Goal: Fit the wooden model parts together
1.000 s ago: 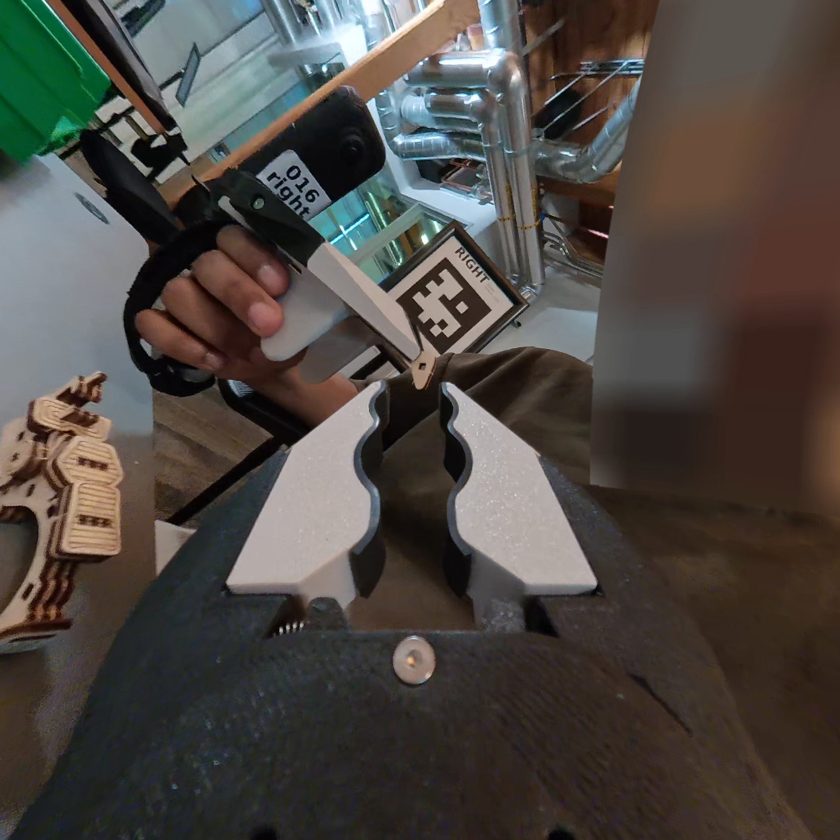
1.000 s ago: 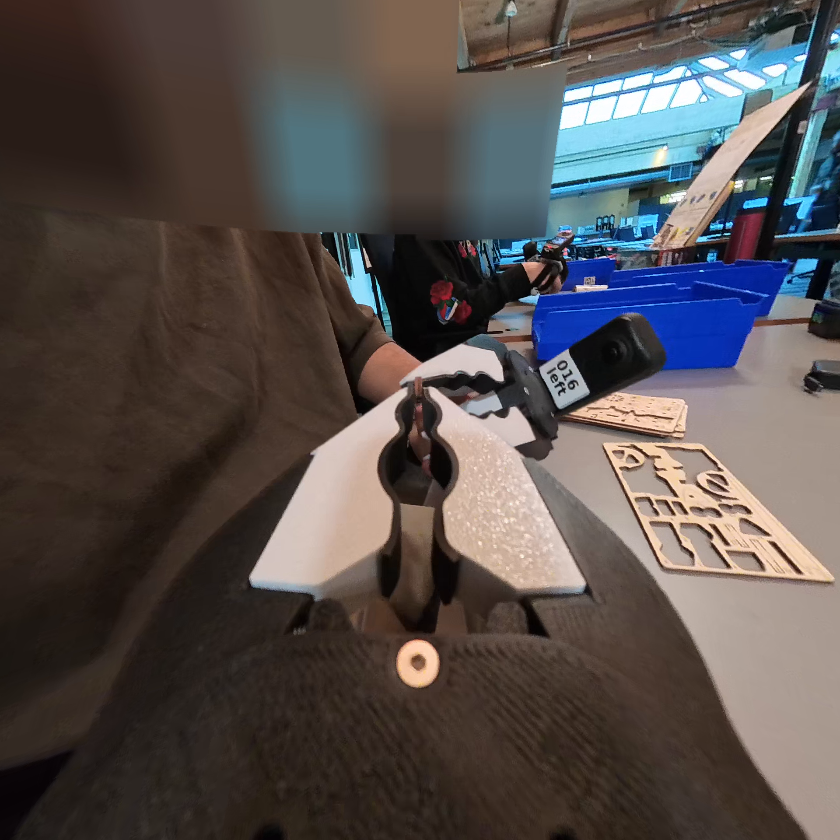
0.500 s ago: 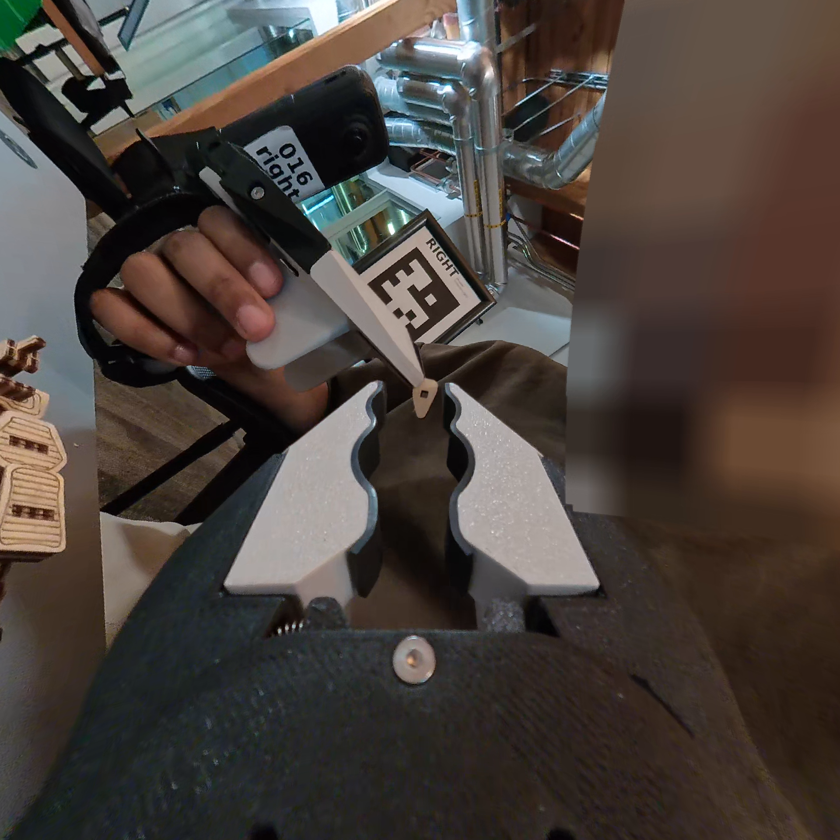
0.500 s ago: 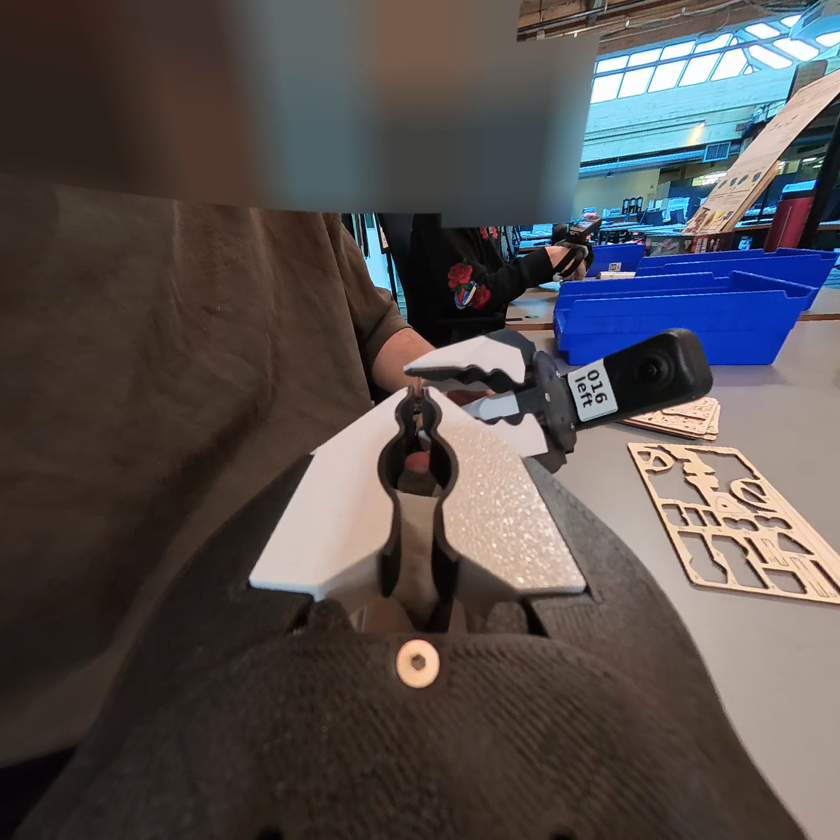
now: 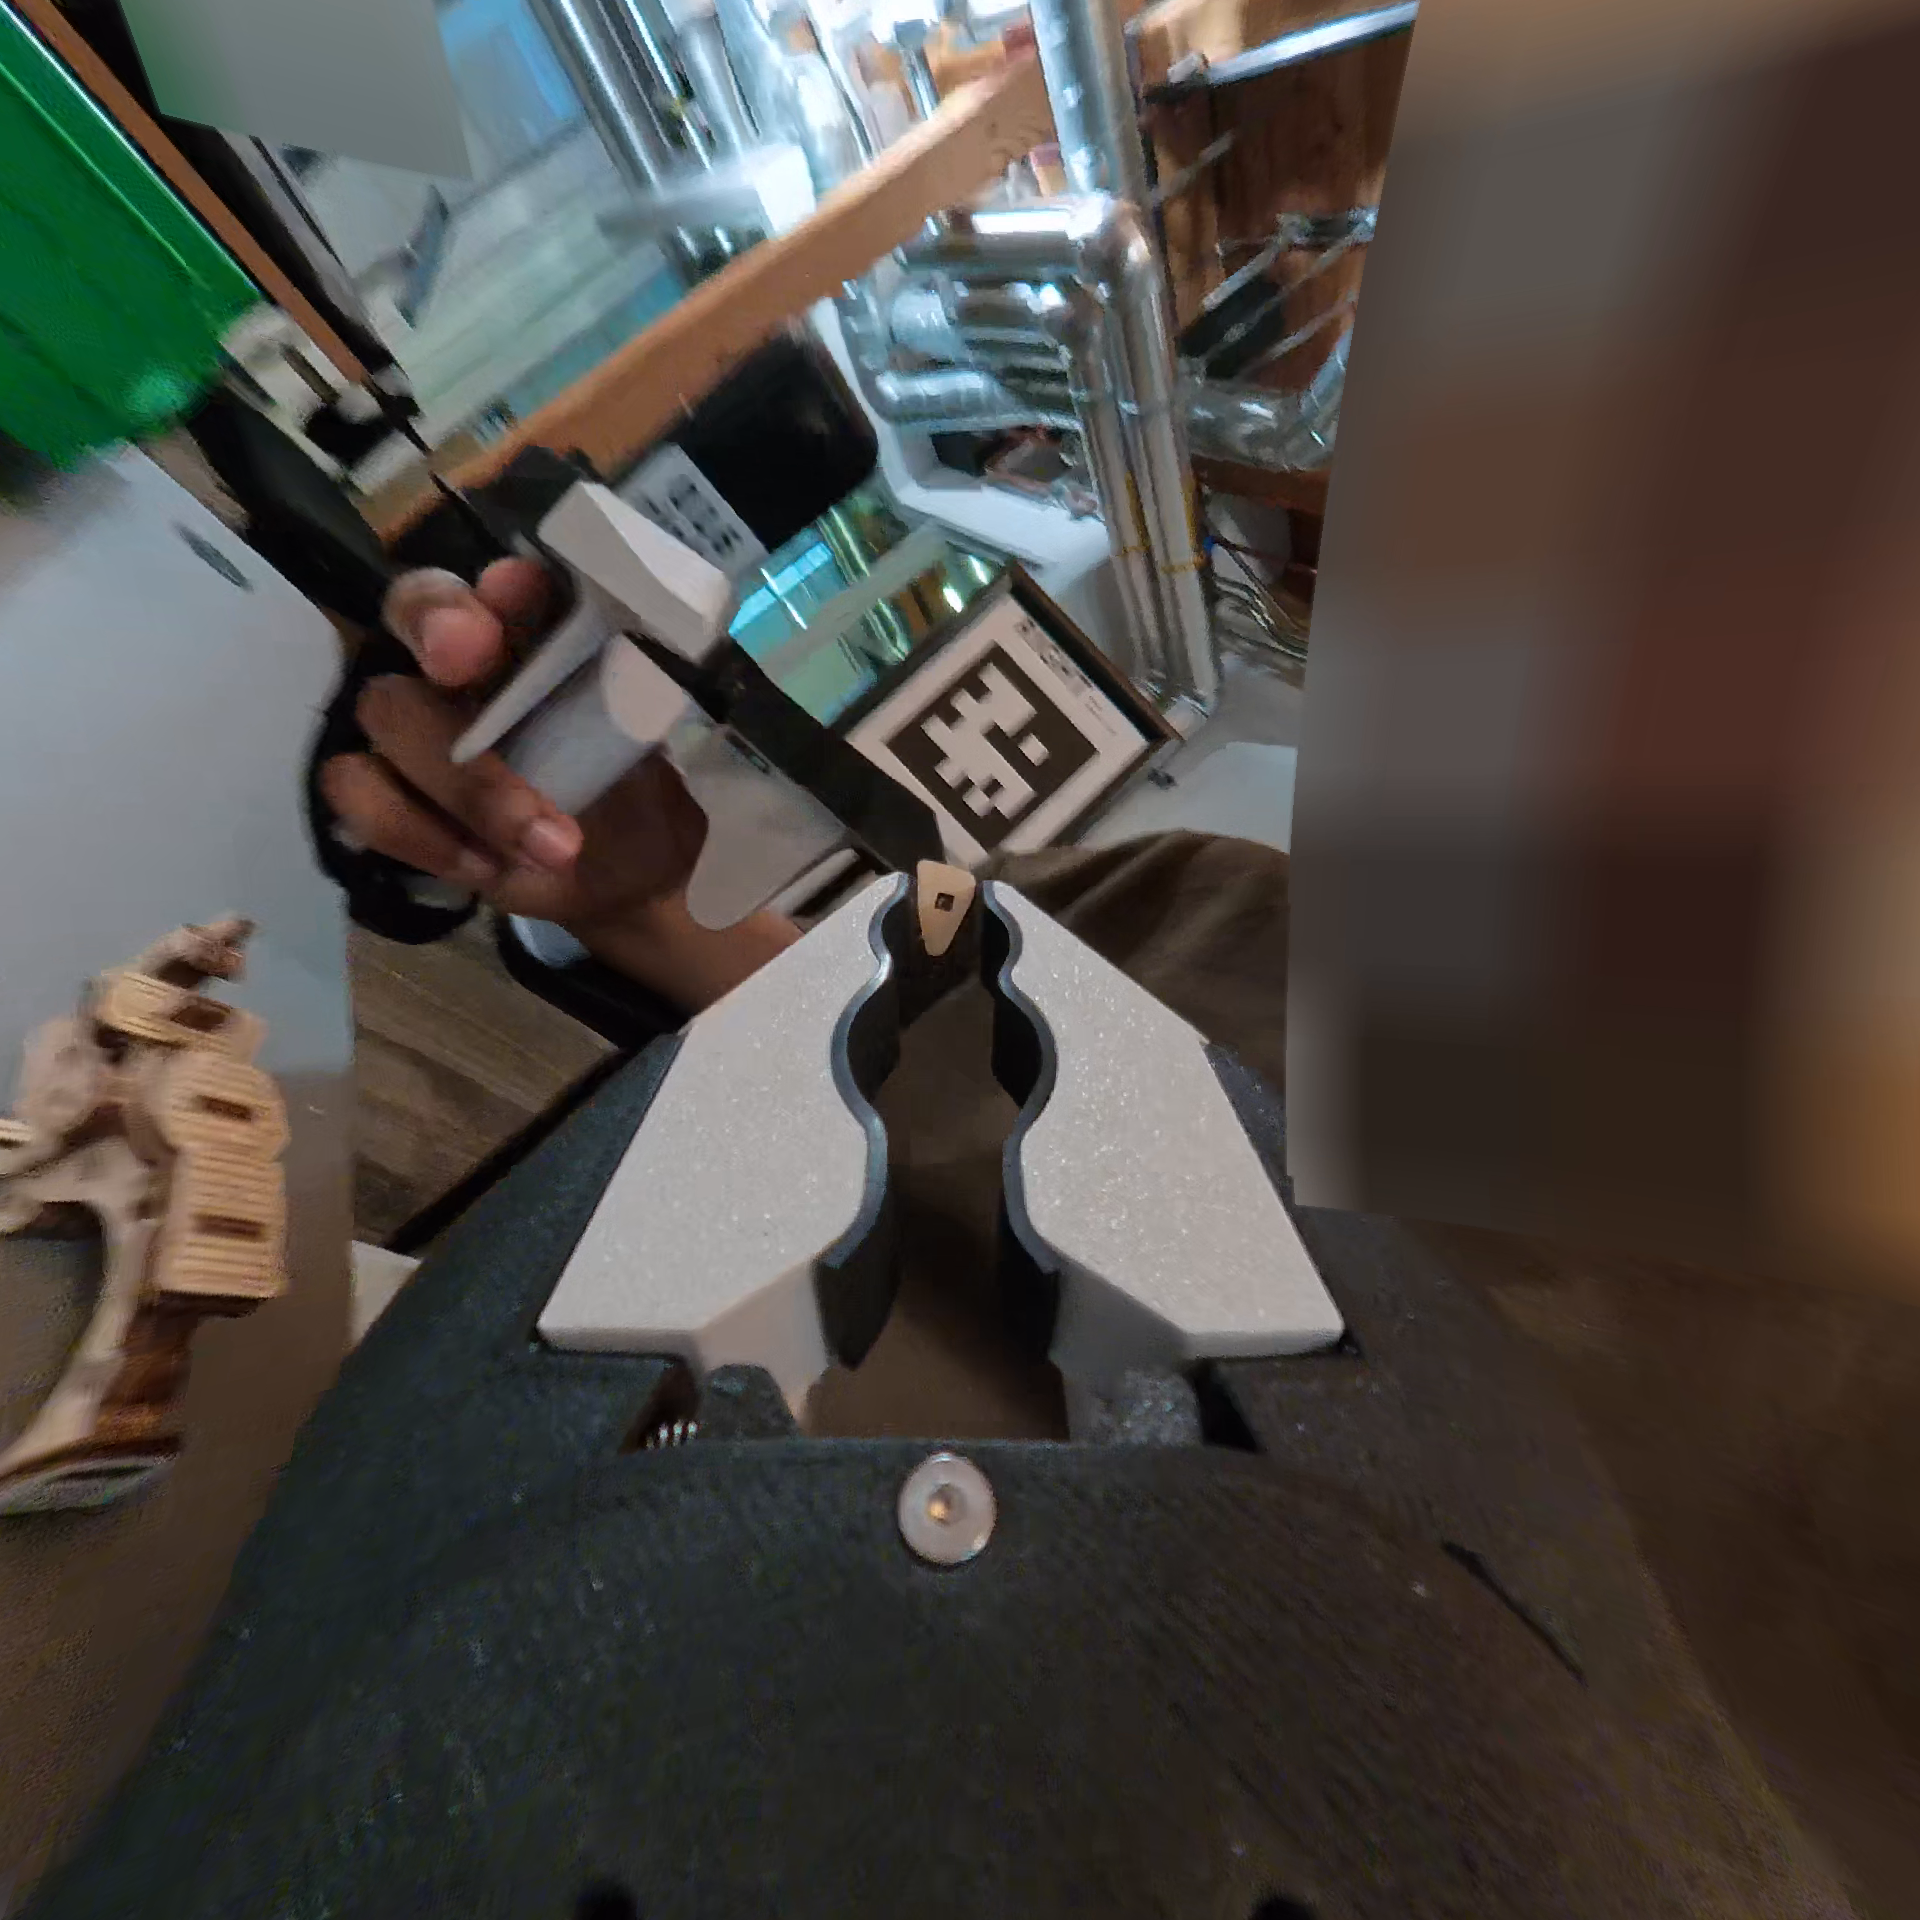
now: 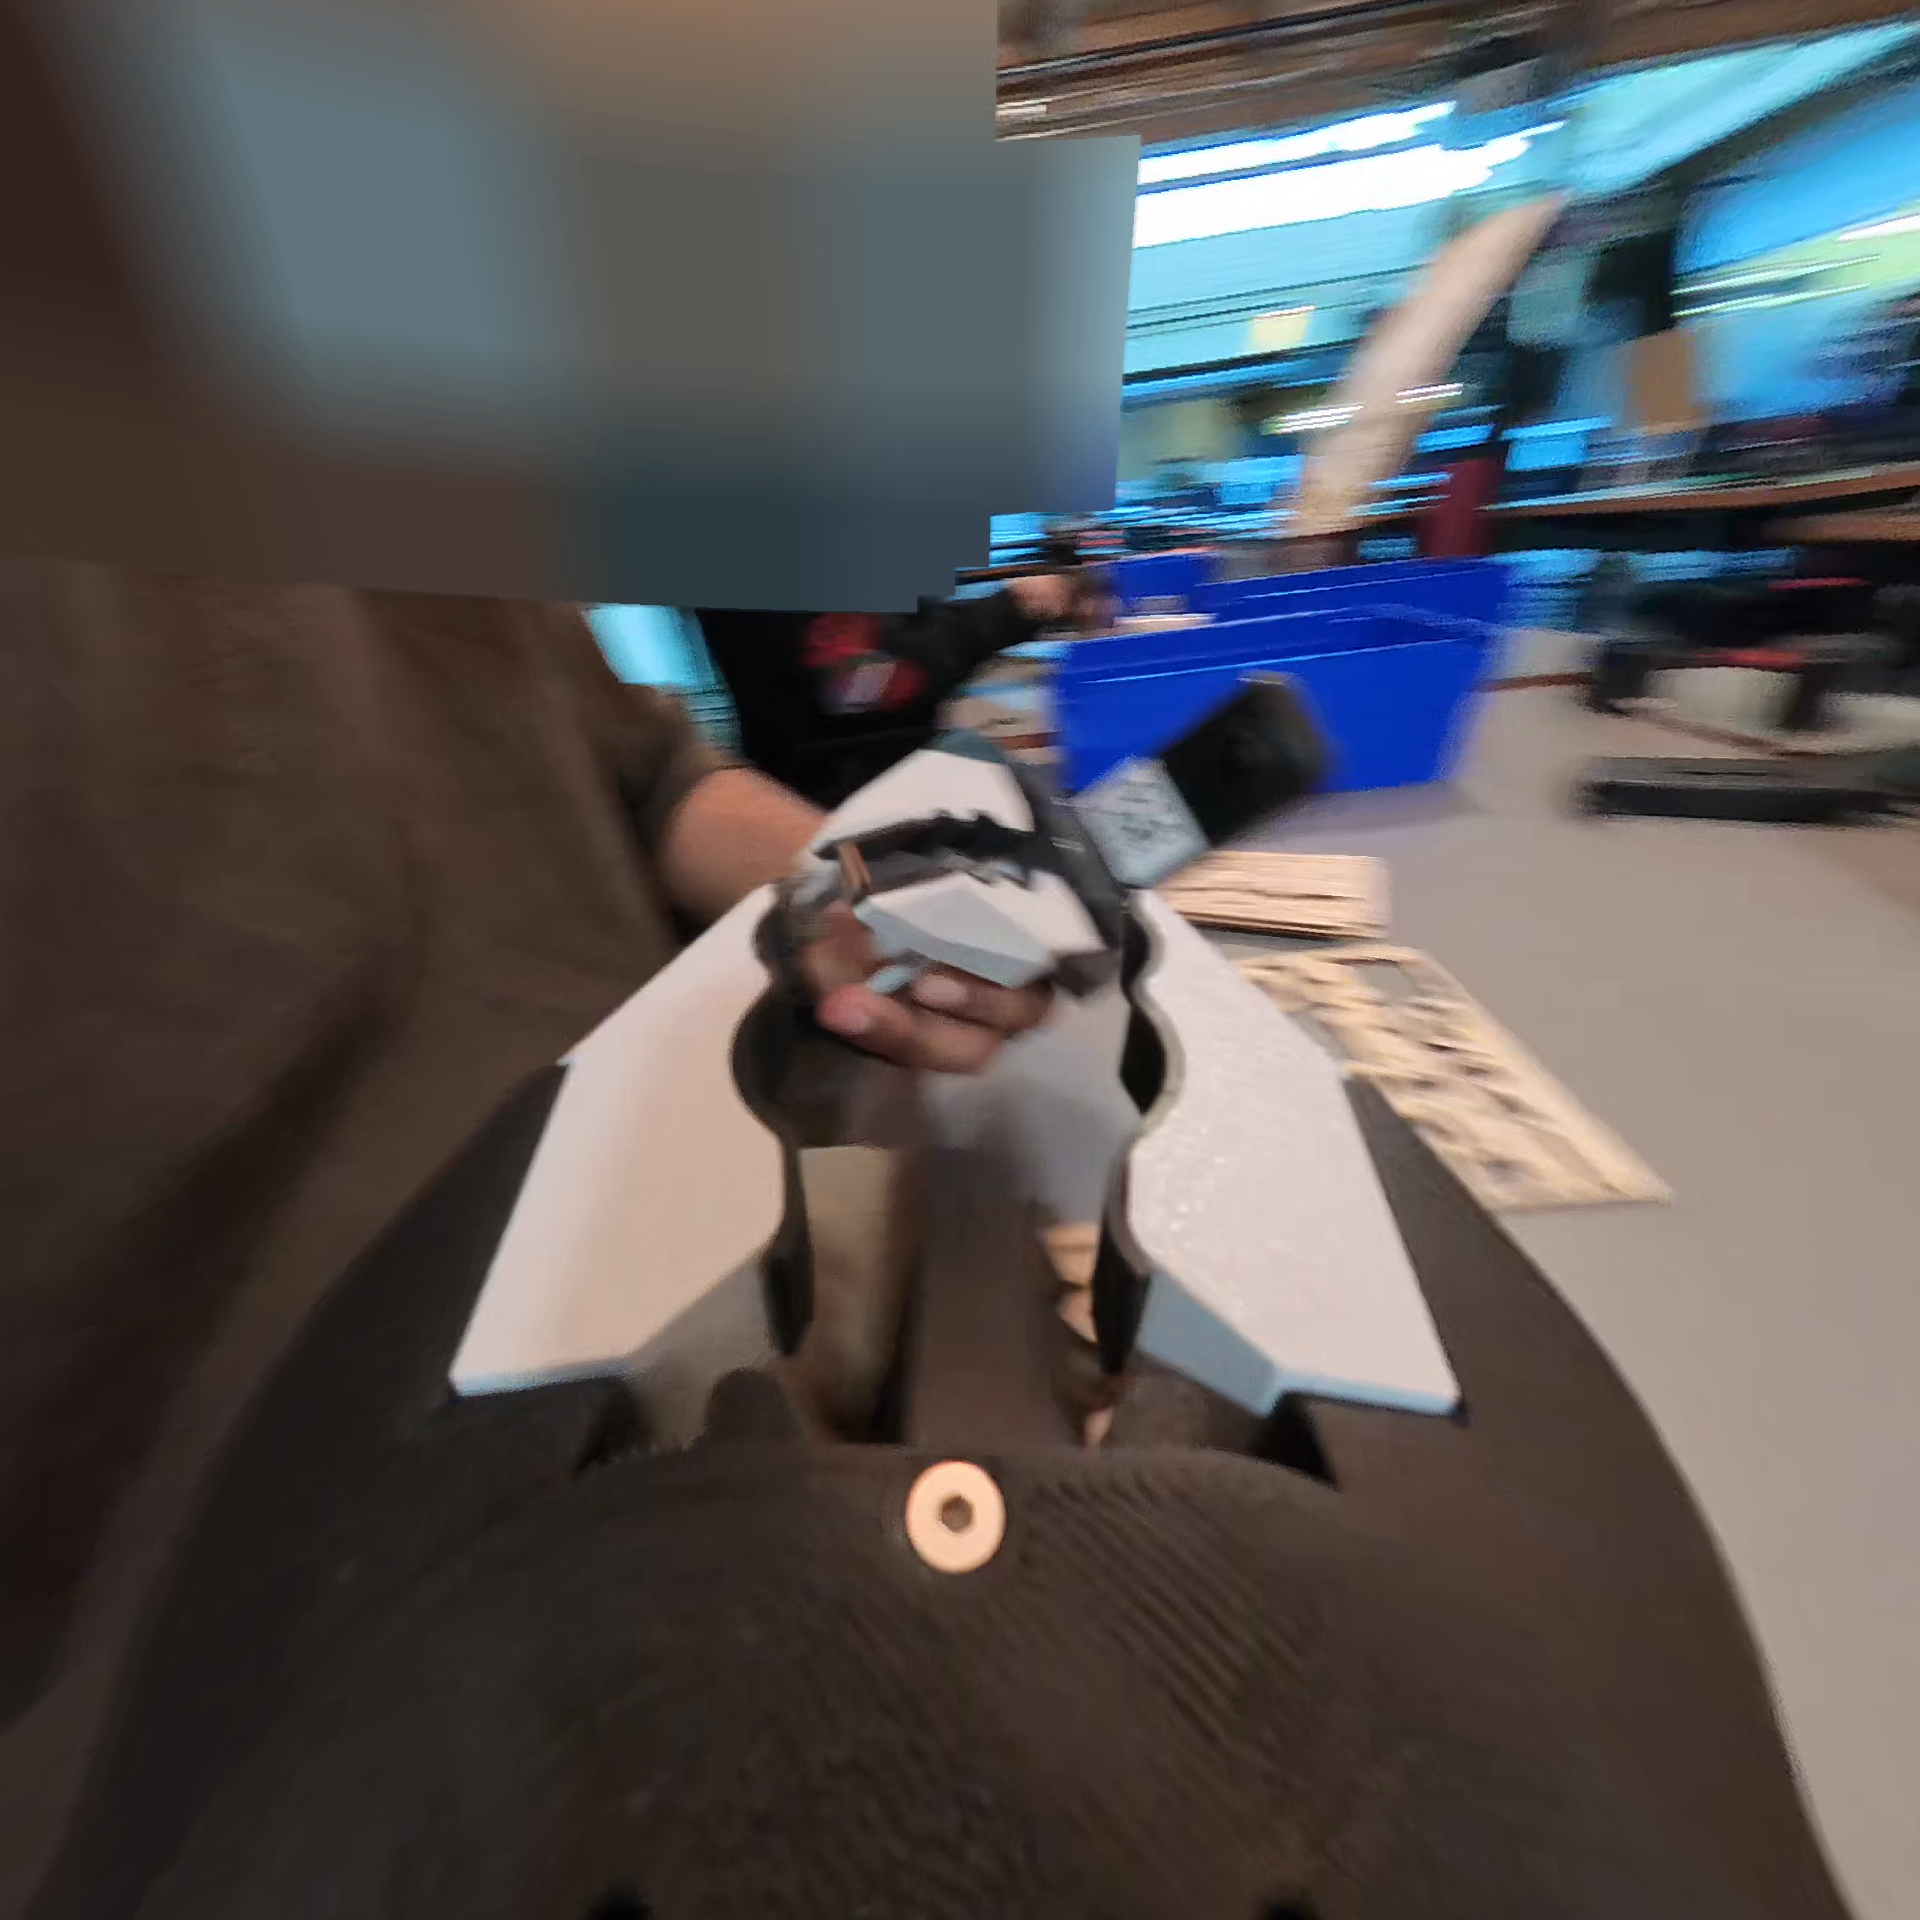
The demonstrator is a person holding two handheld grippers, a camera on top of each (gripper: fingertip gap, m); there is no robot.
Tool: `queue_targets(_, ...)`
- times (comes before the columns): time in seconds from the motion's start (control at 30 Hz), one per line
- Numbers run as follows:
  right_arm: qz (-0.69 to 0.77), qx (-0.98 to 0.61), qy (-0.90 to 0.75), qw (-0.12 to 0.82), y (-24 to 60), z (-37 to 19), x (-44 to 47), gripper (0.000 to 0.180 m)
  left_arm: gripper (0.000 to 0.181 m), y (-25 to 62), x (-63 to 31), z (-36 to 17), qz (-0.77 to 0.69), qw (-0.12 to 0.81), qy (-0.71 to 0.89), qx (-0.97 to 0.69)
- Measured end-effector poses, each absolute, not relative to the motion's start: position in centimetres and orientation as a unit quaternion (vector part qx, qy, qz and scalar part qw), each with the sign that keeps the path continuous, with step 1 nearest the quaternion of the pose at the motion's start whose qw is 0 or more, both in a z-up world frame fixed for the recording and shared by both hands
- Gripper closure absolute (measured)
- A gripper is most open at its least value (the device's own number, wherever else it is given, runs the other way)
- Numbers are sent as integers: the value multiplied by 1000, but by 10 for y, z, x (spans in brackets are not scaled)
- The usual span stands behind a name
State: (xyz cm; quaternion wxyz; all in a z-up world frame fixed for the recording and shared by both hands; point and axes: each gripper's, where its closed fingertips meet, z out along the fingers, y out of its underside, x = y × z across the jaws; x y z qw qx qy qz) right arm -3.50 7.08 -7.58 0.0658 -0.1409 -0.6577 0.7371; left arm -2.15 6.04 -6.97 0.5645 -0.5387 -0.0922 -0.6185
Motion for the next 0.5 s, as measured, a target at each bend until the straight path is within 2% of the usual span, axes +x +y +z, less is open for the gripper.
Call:
queue_targets(0.03,730,-166,-655,100,80,-74,-45,117,173,61,-33,-69,-594,584,-106,-543)
queue_targets(0.13,680,-280,-636,235,123,-71,-76,134,173,61,-68,-72,-503,633,-153,-568)
queue_targets(0.2,635,-345,-621,306,145,-74,-80,134,173,62,-82,-82,-453,634,-178,-600)
queue_targets(0.27,591,-377,-625,344,148,-89,-68,143,173,64,-94,-99,-406,625,-207,-634)
queue_targets(0.33,524,-410,-645,376,145,-114,-54,145,173,67,-101,-115,-377,612,-232,-656)
queue_targets(0.37,488,-418,-659,391,143,-126,-48,155,173,69,-102,-121,-371,604,-240,-664)
queue_targets(0.5,410,-387,-729,388,112,-160,-37,168,173,81,-93,-141,-353,566,-247,-703)
